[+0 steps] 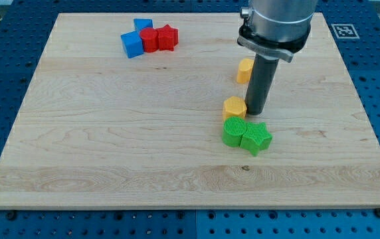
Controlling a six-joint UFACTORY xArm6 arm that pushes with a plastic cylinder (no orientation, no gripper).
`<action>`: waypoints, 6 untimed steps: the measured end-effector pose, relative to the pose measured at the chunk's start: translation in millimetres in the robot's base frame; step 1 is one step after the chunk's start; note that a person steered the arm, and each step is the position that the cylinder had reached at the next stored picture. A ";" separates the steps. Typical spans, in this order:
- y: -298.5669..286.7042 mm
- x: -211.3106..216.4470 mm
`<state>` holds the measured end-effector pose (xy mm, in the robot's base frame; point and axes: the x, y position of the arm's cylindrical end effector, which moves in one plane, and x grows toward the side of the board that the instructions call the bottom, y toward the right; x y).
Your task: Nudge the yellow heart up a bit
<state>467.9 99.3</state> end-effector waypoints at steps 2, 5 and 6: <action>1.8 2.8; 32.0 -102.8; 7.2 -124.8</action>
